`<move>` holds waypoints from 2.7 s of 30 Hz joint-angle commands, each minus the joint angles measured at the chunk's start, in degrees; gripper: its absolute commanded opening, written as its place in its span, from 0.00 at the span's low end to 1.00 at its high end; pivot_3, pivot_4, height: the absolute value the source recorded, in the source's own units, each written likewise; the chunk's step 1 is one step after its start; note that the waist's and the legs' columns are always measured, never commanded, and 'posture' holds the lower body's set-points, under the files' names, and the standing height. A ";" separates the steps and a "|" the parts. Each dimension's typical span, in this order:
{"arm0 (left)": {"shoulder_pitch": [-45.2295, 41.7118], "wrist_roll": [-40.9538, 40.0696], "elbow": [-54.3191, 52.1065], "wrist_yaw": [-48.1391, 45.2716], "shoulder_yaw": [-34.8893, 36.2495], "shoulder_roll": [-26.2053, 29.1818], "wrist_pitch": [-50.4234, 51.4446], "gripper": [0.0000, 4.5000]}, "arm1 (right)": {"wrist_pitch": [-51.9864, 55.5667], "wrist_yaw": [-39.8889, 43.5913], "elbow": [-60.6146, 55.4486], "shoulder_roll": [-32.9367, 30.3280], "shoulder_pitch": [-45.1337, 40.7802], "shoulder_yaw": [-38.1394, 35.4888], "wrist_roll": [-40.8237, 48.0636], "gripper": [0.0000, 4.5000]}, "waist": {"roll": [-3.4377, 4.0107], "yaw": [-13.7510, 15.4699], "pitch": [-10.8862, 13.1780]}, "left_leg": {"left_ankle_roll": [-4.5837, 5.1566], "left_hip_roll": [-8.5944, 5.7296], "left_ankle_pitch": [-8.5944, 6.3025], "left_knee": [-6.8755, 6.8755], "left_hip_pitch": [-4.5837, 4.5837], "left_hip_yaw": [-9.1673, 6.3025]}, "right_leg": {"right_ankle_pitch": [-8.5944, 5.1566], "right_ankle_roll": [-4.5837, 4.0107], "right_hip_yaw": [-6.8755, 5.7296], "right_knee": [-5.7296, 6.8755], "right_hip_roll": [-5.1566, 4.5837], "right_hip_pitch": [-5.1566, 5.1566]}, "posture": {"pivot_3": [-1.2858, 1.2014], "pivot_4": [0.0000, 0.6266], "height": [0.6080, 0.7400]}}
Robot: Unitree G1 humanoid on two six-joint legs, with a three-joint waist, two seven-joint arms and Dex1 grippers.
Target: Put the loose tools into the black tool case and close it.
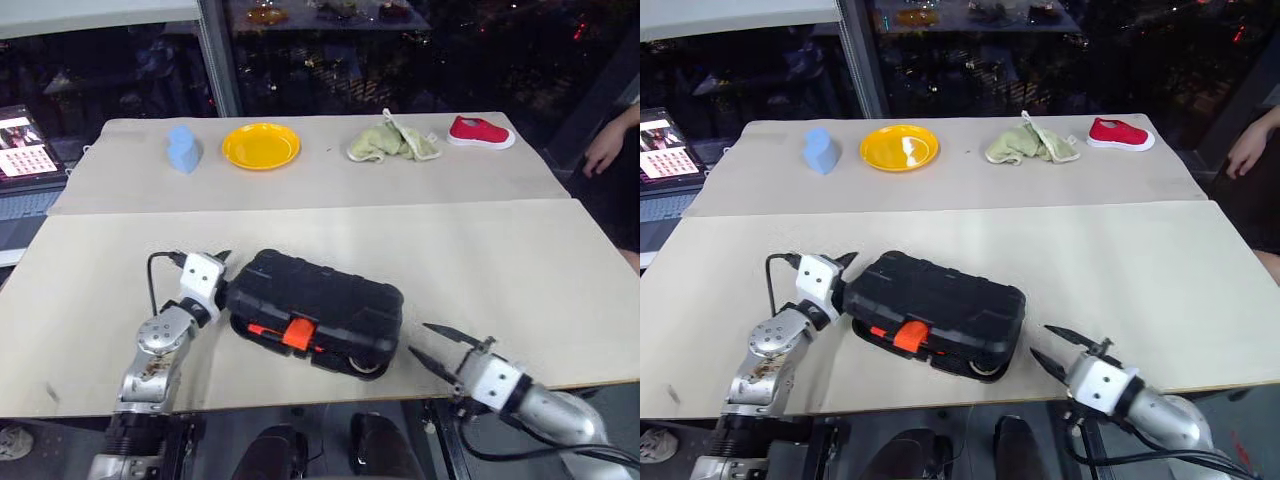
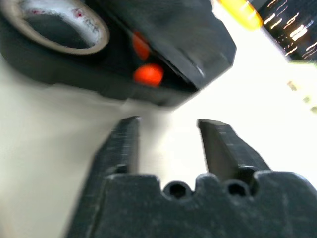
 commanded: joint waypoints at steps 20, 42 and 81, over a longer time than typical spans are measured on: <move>-3.89 -8.32 2.90 -32.93 1.86 20.66 4.86 1.00 | 30.42 13.62 -12.84 -5.47 6.42 -10.32 22.61 0.82 | -0.47 2.49 0.12 | -0.52 0.60 -0.52 0.16 -1.00 0.02 | 0.26 -0.68 -0.50 -0.83 0.21 -0.71 | 0.52 0.24 1.00; -41.37 9.28 46.92 -52.61 -12.61 26.94 -16.55 0.44 | 37.52 17.32 -18.03 -4.96 -2.29 1.38 22.96 0.20 | -0.47 3.80 0.08 | -0.14 0.66 -0.40 0.55 -0.95 -0.04 | 0.46 -0.74 -1.13 -0.78 0.25 -0.39 | 0.52 0.24 1.00; -29.90 -7.96 8.88 -64.39 -29.47 31.17 9.35 0.02 | 48.18 8.67 -20.25 -2.06 -12.11 11.62 22.93 0.00 | -0.47 2.60 0.09 | 0.29 0.52 -0.49 1.98 -2.22 0.10 | 0.52 -0.42 -0.93 0.06 0.21 -1.50 | 0.52 0.24 1.00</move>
